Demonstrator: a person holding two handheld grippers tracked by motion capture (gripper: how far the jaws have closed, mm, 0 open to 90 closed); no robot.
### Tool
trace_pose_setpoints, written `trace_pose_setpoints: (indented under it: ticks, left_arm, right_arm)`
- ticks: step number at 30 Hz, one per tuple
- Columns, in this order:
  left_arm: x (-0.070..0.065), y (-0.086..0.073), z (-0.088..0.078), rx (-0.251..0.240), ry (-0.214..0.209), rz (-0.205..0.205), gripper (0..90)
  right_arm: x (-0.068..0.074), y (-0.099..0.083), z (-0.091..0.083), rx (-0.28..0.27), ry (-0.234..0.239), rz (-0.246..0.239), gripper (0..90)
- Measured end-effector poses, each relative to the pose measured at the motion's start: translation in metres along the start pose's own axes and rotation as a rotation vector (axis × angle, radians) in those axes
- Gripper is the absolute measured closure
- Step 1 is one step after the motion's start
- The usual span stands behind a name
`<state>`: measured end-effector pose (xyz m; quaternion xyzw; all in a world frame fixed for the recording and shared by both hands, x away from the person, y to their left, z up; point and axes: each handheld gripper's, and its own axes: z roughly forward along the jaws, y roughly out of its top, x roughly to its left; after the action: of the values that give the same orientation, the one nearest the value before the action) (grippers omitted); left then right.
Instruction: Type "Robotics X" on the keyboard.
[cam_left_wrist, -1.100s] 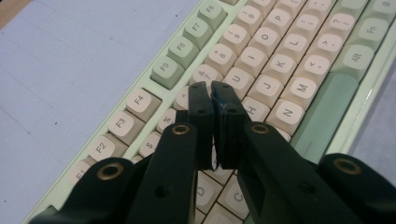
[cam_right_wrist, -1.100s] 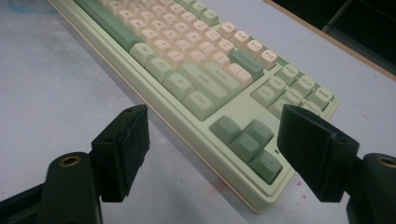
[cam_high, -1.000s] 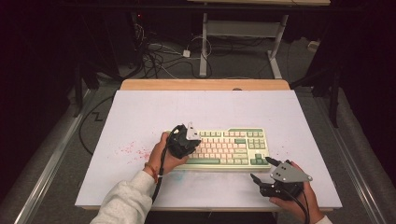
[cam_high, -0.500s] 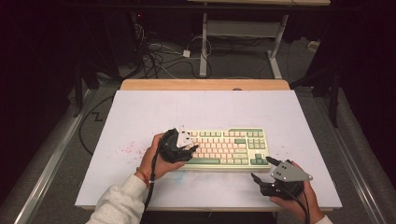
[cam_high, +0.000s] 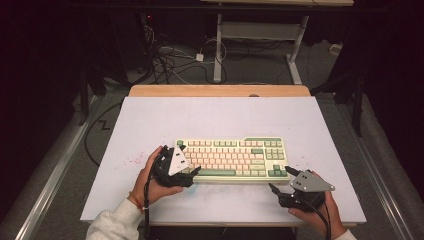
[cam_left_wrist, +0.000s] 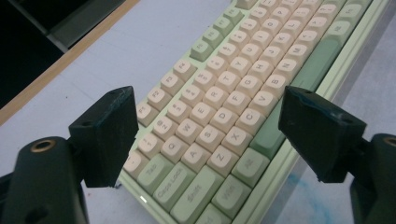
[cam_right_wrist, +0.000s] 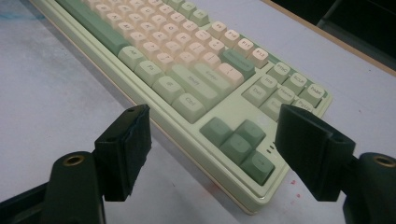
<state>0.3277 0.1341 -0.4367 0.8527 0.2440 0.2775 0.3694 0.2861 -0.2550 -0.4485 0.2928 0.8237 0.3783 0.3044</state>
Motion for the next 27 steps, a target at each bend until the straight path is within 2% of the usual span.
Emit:
trace_pose_setpoints:
  ticks: [8, 12, 16, 18, 21, 25, 27]
  left_arm:
    - [-0.005, -0.02, -0.011, 0.02, 0.018, -0.003, 18.0]
    - [-0.006, -0.031, -0.016, 0.04, 0.021, -0.013, 17.9]
    - [-0.006, -0.043, -0.021, 0.052, 0.017, -0.036, 17.9]
    - [-0.007, -0.047, -0.023, 0.059, 0.02, -0.028, 17.9]
    - [-0.006, -0.051, -0.025, 0.066, 0.016, -0.04, 17.9]
    - [-0.008, -0.055, -0.027, 0.07, 0.018, -0.044, 17.9]
    - [-0.009, -0.056, -0.027, 0.075, 0.004, -0.048, 17.9]
  right_arm:
    - [0.0, 0.007, 0.005, -0.006, 0.013, 0.003, 33.3]
    - [-0.003, 0.014, 0.009, -0.01, 0.029, 0.014, 41.9]
    - [-0.006, 0.021, 0.015, -0.009, 0.051, 0.026, 56.4]
    - [-0.007, 0.025, 0.019, -0.009, 0.074, 0.035, 62.8]
    - [-0.007, 0.031, 0.027, 0.003, 0.098, 0.032, 72.0]
    - [-0.004, 0.041, 0.038, 0.023, 0.127, 0.011, 83.3]
    - [-0.002, 0.047, 0.044, 0.033, 0.133, -0.001, 87.0]
